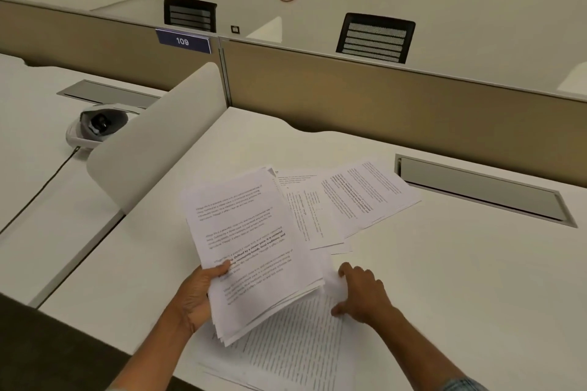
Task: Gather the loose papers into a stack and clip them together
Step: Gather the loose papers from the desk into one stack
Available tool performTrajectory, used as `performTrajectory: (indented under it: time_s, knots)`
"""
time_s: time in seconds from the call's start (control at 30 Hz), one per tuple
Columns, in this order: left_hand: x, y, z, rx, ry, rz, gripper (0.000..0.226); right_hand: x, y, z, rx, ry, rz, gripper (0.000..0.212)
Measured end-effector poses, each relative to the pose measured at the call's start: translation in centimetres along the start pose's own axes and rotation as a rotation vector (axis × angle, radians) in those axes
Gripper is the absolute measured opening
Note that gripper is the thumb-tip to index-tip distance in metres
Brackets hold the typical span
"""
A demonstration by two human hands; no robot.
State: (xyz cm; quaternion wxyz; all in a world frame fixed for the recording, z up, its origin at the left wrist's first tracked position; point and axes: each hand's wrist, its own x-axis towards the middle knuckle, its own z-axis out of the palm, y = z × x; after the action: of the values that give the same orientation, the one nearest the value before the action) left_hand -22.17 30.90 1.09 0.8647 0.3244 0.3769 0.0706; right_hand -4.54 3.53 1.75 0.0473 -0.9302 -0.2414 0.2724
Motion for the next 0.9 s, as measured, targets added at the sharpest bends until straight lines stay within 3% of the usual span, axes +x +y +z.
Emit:
performTrajectory:
  time_s: [0.23,0.33,0.43,0.63,0.8,0.9]
  knots:
    - [0.1,-0.5,0.5,-0.006,0.008,0.005,0.029,-0.5,0.7,0.1,0.135,0.007,0.019,0.035]
    - [0.0,-0.6,0.8,-0.009,0.010,0.005,0.037,-1.2,2.1,-0.4,0.417,-0.006,-0.019,0.002]
    - [-0.3,-1.3,1.6,-0.013,0.007,0.006,0.037,-3.0,5.0,-1.7,0.827,0.018,-0.020,0.011]
    - [-1.6,-4.0,4.7,-0.007,0.002,0.000,0.037,-6.4,10.7,-2.5,1.359,0.277,0.225,0.011]
    - [-3.1,-6.9,9.2,0.036,0.004,-0.024,0.051,-7.3,11.3,-2.5,1.659,0.248,0.310,0.010]
    - [-3.8,-7.9,12.0,0.079,-0.001,0.018,0.047,-7.7,12.3,-2.5,1.720,0.208,0.307,0.010]
